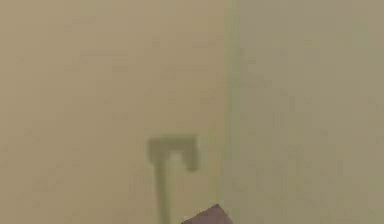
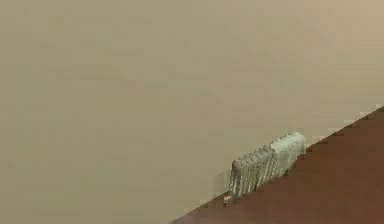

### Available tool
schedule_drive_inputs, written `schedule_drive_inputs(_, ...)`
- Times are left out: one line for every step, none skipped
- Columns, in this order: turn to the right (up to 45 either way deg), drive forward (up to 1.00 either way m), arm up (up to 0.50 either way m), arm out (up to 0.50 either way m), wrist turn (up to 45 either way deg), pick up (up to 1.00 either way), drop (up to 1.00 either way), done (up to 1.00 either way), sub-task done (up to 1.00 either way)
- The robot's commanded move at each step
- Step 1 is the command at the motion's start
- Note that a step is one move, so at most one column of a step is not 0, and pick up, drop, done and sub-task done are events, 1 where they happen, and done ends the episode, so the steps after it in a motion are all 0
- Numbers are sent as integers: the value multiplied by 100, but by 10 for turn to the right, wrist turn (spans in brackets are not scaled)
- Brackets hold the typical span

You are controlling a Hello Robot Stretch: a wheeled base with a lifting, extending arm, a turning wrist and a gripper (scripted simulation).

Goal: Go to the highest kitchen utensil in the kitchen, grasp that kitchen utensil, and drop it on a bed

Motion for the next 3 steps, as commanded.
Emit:
schedule_drive_inputs(-450, 0, 0, 0, 0, 0, 0, 0, 0)
schedule_drive_inputs(-450, 0, 0, 0, 0, 0, 0, 0, 0)
schedule_drive_inputs(-450, 0, 0, 0, 0, 0, 0, 0, 0)
